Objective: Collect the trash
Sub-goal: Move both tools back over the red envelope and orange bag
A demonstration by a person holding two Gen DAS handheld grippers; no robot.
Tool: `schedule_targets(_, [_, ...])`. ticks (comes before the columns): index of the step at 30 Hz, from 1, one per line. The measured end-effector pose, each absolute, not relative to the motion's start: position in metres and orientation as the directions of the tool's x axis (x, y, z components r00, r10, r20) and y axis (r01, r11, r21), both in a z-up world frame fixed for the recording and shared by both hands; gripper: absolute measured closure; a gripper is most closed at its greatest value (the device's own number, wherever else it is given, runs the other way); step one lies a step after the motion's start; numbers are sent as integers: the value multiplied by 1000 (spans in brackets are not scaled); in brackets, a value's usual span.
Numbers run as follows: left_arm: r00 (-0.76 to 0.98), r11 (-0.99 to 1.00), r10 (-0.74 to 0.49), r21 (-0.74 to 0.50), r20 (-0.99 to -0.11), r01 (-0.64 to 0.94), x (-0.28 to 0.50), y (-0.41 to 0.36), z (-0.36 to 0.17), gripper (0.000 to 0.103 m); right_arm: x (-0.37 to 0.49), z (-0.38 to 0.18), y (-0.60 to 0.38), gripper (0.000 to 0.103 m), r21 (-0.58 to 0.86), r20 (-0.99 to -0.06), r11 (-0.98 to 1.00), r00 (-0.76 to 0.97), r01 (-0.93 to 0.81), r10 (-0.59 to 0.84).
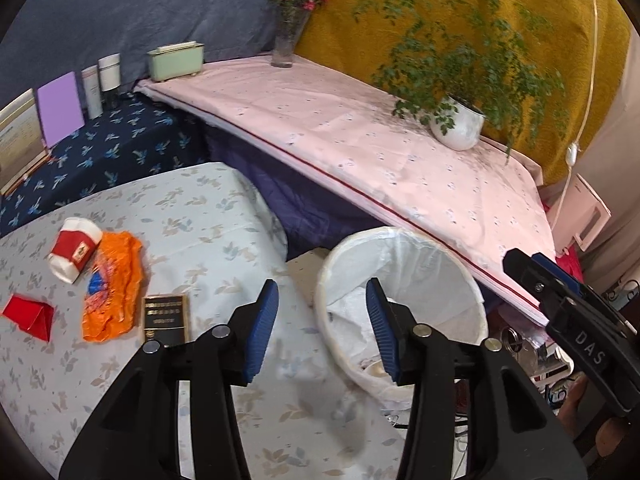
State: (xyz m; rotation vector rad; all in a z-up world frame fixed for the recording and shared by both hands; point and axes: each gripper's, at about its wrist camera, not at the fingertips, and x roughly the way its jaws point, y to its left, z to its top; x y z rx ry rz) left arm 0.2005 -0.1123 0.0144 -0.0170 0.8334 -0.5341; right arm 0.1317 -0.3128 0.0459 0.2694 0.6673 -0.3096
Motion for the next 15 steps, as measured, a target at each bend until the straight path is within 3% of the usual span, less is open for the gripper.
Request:
schedule_targets(3, [570, 888, -436, -228, -697, 400, 205, -90, 13, 46, 135, 47, -300, 55, 143, -640, 928, 747, 344, -178])
schedule_targets(11, [609, 923, -380, -242, -696, 299, 213, -27, 9, 45, 150, 47, -253, 55, 126, -647, 954, 751, 272, -129])
schedule_targets(15, [631, 939, -343, -241, -696, 244, 217, 6, 7, 38, 157, 47, -228, 55, 120, -651, 964, 752, 236, -103])
